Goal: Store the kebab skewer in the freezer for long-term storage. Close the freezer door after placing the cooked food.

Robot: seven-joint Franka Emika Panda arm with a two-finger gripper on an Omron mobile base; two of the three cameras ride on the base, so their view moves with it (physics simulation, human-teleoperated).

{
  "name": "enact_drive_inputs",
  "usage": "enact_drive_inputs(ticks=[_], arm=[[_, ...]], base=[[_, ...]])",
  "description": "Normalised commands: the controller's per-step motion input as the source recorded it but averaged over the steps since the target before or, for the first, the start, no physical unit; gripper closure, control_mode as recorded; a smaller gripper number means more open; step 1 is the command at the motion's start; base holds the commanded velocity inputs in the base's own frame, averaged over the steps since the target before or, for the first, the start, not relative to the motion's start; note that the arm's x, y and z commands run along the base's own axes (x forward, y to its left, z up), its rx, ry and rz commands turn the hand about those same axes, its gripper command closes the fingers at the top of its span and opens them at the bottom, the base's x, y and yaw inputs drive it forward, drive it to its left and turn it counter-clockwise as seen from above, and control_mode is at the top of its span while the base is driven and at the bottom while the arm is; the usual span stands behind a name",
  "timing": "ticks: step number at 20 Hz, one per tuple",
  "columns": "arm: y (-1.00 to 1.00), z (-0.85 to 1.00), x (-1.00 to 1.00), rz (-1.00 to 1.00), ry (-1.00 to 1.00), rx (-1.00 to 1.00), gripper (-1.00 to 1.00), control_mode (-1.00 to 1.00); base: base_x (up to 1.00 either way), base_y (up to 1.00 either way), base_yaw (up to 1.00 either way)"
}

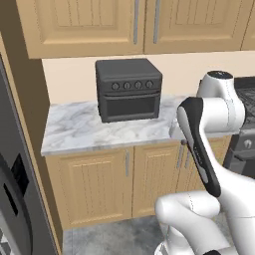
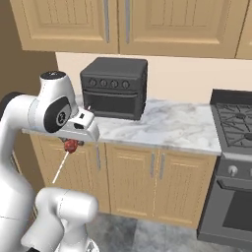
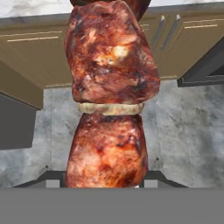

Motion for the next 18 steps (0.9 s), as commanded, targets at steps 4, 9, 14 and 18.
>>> enact_drive_inputs(ticks=[4, 9, 14, 18], arm=[[0.0, 0.0, 0.0, 0.0, 0.0, 0.0, 1.0, 1.0], [0.0, 0.0, 0.0, 0.0, 0.0, 0.0, 1.0, 1.0], [0.0, 0.0, 0.0, 0.0, 0.0, 0.0, 1.0, 1.0], [0.0, 0.0, 0.0, 0.0, 0.0, 0.0, 1.0, 1.0]], base=[[-0.67, 0.14, 0.02], [-0.75, 0.2, 0.07], [-0.6, 0.2, 0.12], [-0.72, 0.35, 0.12]])
